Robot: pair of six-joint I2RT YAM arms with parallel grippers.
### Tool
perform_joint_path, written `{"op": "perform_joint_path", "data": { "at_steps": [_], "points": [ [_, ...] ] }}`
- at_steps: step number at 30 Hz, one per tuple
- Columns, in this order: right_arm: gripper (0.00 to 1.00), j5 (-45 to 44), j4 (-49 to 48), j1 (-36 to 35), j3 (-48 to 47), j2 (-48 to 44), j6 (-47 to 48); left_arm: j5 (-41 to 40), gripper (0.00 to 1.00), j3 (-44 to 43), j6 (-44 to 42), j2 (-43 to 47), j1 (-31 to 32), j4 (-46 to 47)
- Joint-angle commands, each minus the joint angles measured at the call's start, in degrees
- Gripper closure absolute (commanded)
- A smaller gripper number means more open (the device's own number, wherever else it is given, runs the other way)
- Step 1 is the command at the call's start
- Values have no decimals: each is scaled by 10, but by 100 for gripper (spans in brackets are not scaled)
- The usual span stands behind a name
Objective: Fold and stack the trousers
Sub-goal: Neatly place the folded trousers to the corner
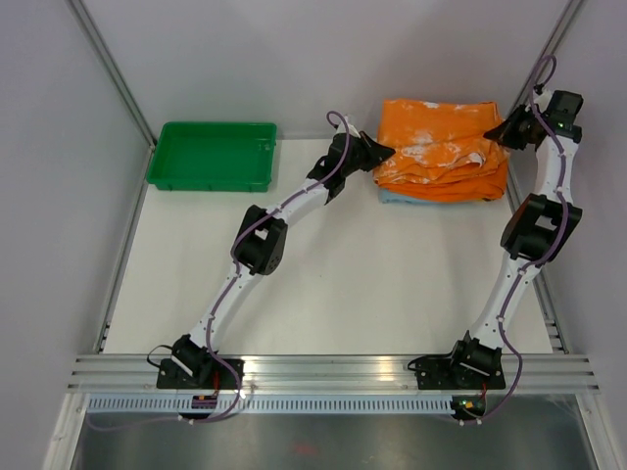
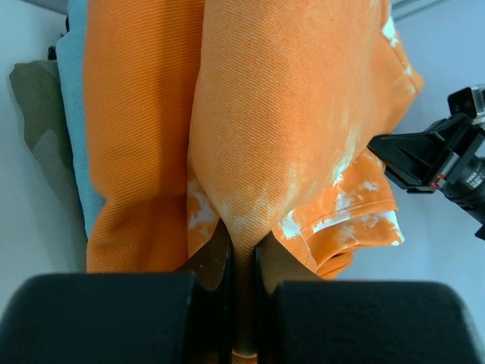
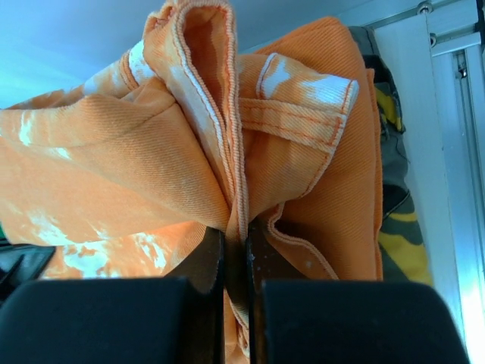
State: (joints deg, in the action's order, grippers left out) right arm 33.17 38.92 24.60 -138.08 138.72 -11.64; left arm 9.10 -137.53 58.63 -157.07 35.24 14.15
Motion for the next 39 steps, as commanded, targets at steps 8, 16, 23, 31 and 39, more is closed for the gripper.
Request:
{"op": "perform_joint_path", "data": {
  "at_steps": [8, 16, 23, 31, 39],
  "points": [
    [100, -30, -32, 33, -13, -101, -54, -71, 98, -45, 107, 59, -10, -75],
    [100, -64, -39, 46, -17, -89, -34, -113, 98, -58, 119, 31, 4, -67],
    [93, -61, -32, 46, -10, -35, -8, -145, 98, -55, 114, 11, 1, -79],
    [47, -69, -45, 38, -14, -91, 28, -126, 55, -61, 40, 12, -4, -9],
    [25, -58, -48, -14, -13, -211, 80, -128, 0, -24, -76, 124, -20, -73]
  ]
}}
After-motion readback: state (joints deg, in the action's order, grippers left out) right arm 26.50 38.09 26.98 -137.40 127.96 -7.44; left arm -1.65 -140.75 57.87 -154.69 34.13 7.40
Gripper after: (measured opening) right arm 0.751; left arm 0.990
